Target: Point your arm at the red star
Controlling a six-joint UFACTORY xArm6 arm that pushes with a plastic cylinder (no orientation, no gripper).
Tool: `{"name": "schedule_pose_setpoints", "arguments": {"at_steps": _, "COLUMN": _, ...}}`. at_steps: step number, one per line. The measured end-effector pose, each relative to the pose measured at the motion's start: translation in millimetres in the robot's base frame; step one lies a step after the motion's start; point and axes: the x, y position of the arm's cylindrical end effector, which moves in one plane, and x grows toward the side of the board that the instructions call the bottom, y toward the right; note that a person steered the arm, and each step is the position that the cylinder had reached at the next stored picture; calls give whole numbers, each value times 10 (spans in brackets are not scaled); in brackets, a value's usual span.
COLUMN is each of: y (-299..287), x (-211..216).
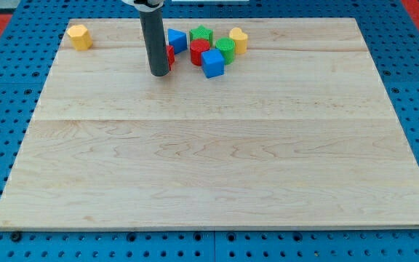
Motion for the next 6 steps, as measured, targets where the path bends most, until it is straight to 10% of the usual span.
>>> {"name": "schedule_pose_setpoints", "arguments": {"at_steps": 6, "y": 129, "x": 5}}
